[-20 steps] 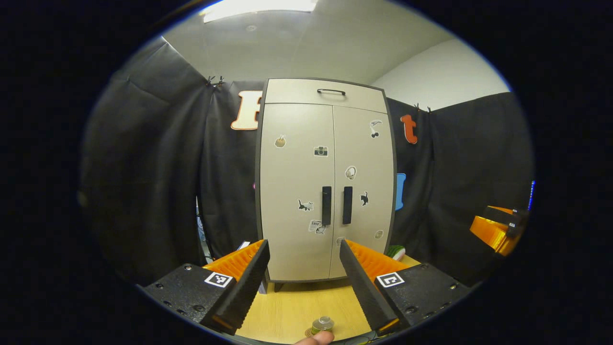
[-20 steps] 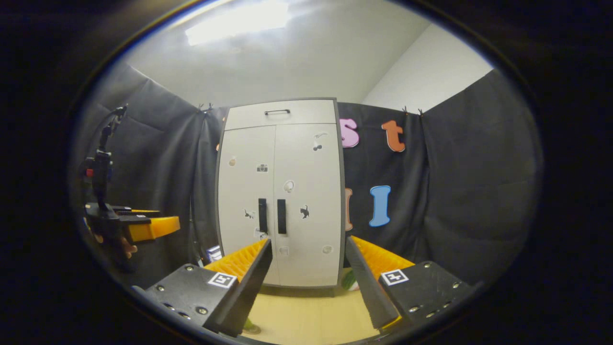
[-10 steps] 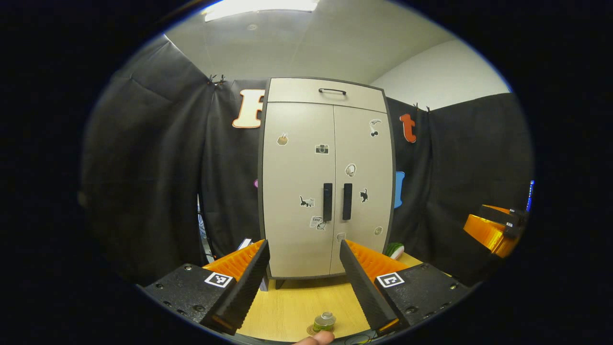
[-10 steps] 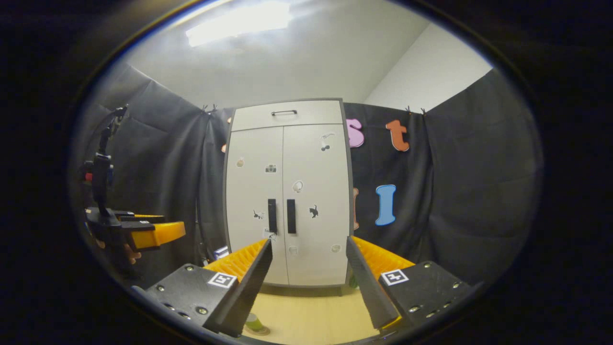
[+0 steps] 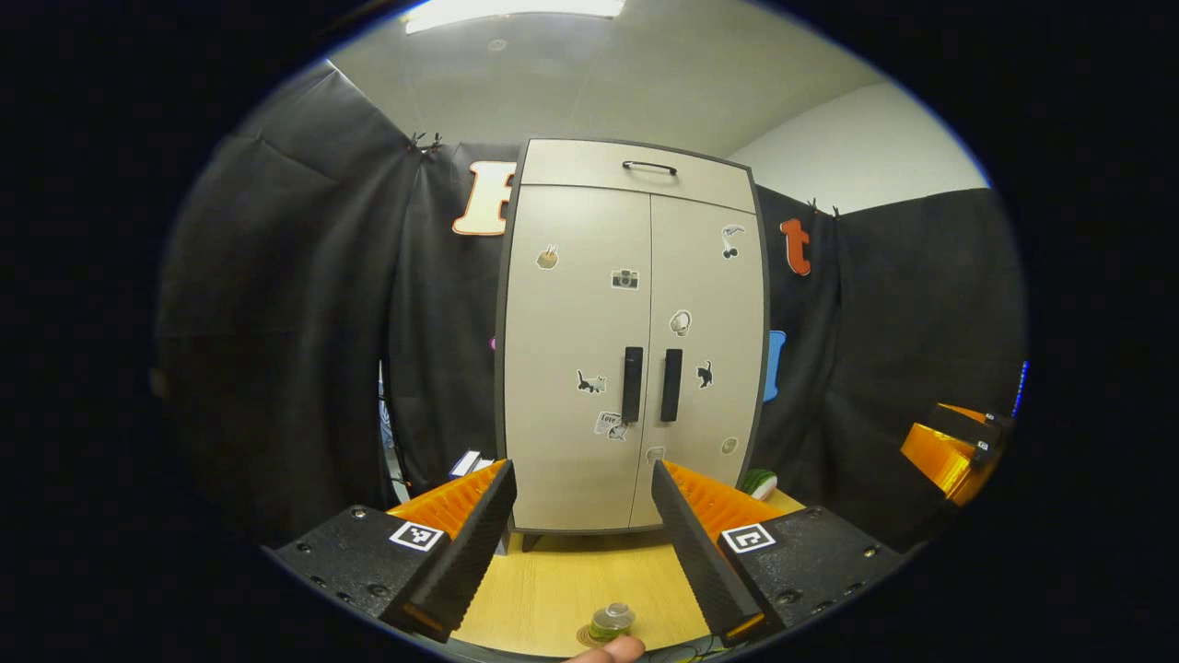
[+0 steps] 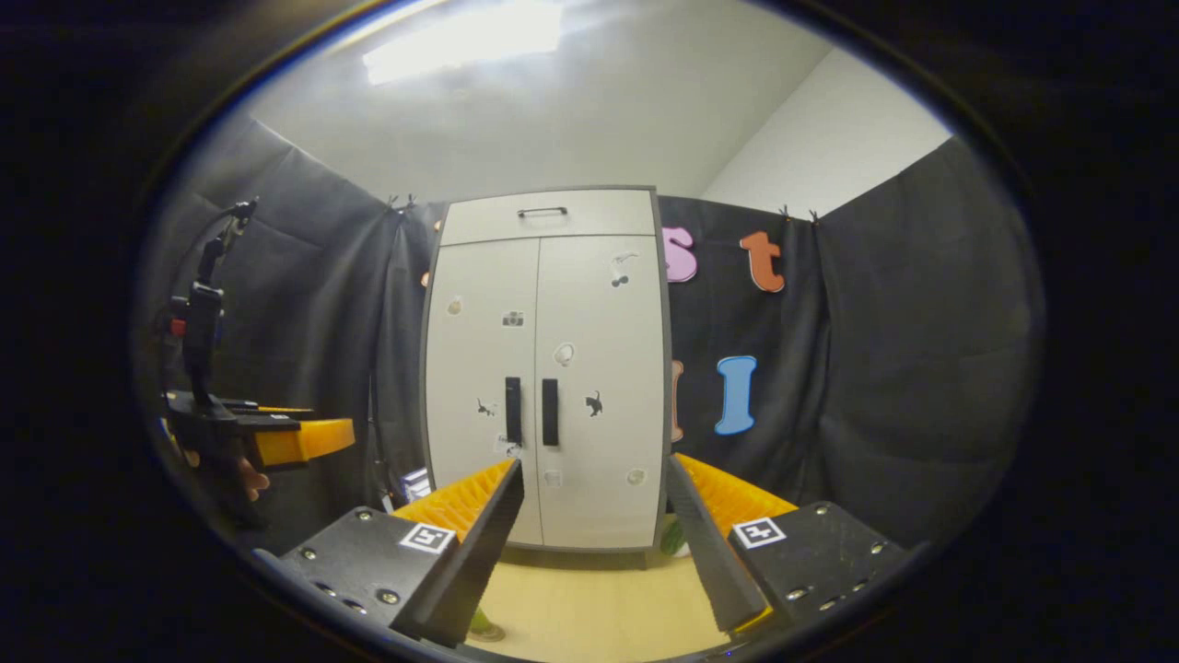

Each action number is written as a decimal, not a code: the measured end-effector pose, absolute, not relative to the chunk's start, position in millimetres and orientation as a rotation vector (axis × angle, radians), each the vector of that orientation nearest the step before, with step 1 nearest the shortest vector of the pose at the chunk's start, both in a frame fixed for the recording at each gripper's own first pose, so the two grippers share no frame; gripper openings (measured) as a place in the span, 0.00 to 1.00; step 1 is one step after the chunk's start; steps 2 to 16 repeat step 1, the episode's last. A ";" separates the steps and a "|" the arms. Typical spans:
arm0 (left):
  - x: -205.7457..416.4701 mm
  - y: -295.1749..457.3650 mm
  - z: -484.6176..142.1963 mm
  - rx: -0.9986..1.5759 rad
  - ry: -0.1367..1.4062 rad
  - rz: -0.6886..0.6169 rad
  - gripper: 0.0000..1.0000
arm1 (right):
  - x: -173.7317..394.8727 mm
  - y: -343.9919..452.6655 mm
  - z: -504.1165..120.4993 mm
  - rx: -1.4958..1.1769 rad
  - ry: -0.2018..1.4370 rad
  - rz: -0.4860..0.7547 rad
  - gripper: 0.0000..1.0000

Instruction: Grasp the bottle in the cabinet with the left hand and place it on the coaster, then close the right door with the right hand and the left door with the left hand.

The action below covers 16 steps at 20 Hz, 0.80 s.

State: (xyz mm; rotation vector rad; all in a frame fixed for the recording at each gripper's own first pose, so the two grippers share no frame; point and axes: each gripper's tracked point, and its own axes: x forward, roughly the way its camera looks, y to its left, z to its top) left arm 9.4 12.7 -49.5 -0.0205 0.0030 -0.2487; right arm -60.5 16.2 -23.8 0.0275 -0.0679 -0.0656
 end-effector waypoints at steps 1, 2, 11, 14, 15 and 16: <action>11.1 10.2 -49.0 -0.022 0.003 -0.243 0.94 | -58.7 10.1 -22.8 0.023 -0.071 -0.075 0.94; 11.1 10.2 -49.0 -0.022 0.003 -0.243 0.94 | -58.7 10.1 -22.8 0.023 -0.071 -0.075 0.94; 11.1 10.2 -49.0 -0.022 0.003 -0.243 0.94 | -58.7 10.1 -22.8 0.023 -0.071 -0.075 0.94; 11.1 10.2 -49.0 -0.022 0.003 -0.243 0.94 | -58.7 10.1 -22.8 0.023 -0.071 -0.075 0.94; 11.1 10.2 -49.0 -0.022 0.003 -0.243 0.94 | -58.7 10.1 -22.8 0.023 -0.071 -0.075 0.94; 11.1 10.2 -49.0 -0.022 0.003 -0.243 0.94 | -58.7 10.1 -22.8 0.023 -0.071 -0.075 0.94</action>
